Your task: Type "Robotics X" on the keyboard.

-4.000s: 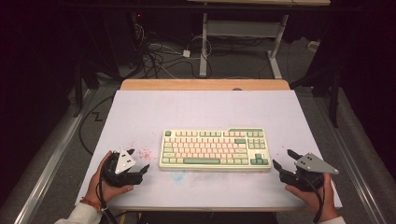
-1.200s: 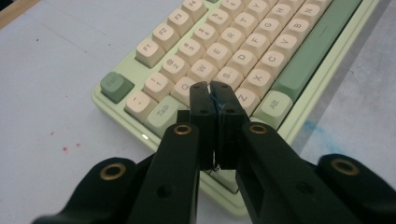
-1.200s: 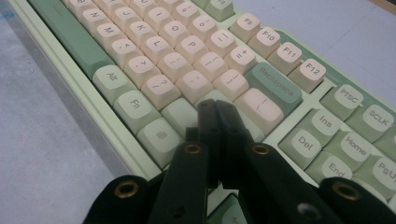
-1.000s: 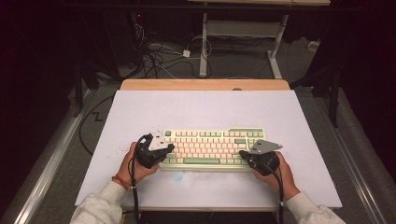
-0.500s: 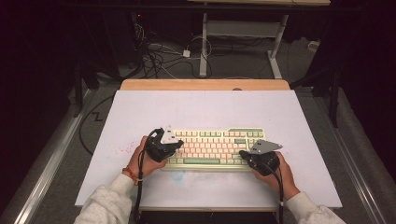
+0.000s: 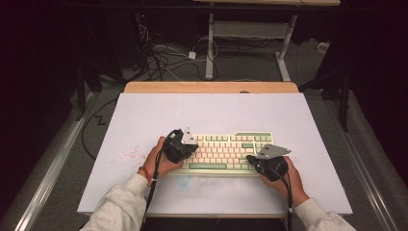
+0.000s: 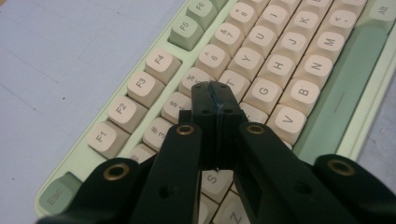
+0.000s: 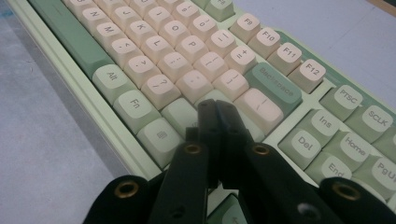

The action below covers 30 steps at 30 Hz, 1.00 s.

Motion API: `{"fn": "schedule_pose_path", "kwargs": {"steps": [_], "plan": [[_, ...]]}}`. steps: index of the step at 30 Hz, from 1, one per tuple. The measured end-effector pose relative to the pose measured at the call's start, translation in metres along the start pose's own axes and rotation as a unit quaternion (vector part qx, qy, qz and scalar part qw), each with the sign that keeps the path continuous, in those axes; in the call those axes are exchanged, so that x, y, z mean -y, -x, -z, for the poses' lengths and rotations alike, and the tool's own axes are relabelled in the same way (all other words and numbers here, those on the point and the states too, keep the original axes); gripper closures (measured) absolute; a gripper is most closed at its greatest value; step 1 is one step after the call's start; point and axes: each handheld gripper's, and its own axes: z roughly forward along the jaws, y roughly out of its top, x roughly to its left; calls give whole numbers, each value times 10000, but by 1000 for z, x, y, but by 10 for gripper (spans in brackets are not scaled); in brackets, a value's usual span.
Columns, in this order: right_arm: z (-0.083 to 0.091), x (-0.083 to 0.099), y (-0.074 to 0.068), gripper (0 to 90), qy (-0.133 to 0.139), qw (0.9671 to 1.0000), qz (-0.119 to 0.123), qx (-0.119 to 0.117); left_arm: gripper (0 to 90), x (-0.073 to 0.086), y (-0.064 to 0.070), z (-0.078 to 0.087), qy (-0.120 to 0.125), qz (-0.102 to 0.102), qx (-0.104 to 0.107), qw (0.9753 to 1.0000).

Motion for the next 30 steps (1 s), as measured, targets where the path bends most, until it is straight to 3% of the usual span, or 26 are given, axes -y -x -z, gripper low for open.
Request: {"fn": "schedule_pose_path", "kwargs": {"steps": [21, 24, 28, 30], "plan": [[0, 0, 0, 900, -15, 10000, 10, 4, 874, -8, 4, -11, -220, -120, -97, 9996], [2, -1, 0, 900, -44, 10000, -6, -9, 865, -9, 4, -6, -110, -114, -110, 9998], [11, -3, 2, 900, 114, 9999, -66, 14, 840, -8, 2, 5, 98, -125, -213, 9996], [18, -4, 1, 900, 179, 9998, -40, 37, 785, -7, 2, 11, 212, -158, -286, 9992]]}}
